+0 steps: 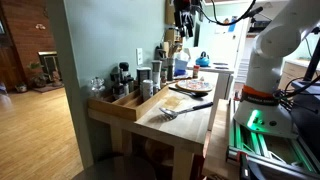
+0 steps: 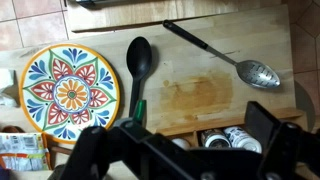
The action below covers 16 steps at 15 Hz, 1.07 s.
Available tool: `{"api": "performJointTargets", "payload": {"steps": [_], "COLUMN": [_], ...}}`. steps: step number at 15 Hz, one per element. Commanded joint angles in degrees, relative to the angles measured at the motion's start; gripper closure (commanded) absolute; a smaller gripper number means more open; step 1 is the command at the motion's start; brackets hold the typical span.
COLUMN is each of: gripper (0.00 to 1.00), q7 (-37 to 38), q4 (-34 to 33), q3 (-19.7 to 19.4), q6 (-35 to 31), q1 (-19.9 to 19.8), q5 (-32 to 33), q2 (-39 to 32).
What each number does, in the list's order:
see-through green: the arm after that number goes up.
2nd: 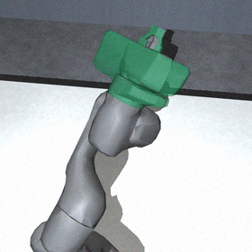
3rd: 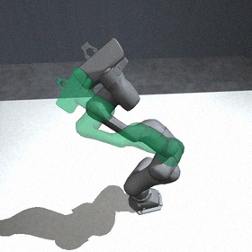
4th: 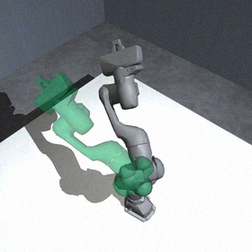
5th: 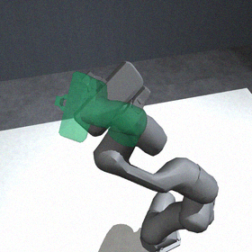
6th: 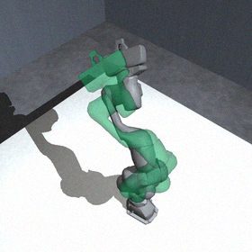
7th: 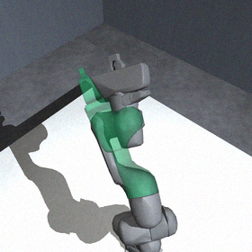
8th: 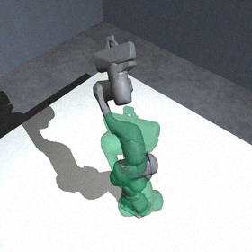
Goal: Pick up the black pepper container and put it in the wooden tray
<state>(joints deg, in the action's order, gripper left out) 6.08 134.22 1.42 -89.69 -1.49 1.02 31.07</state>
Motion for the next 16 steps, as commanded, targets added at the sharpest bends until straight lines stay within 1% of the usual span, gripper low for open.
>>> {"api": "performJointTargets", "payload": {"steps": [1, 14, 16], "gripper": [0.00, 0.00, 0.00], "q7": [0.0, 0.0, 1.4], "q4": [-0.1, -0.1, -0.8], "q3": [-0.1, -0.1, -1.5], "q6": [0.1, 0.1, -1.7], "q1": [0.1, 0.1, -1.6], "q5": [0.0, 0.0, 0.1], "q2": [0.0, 0.0, -2.0]}}
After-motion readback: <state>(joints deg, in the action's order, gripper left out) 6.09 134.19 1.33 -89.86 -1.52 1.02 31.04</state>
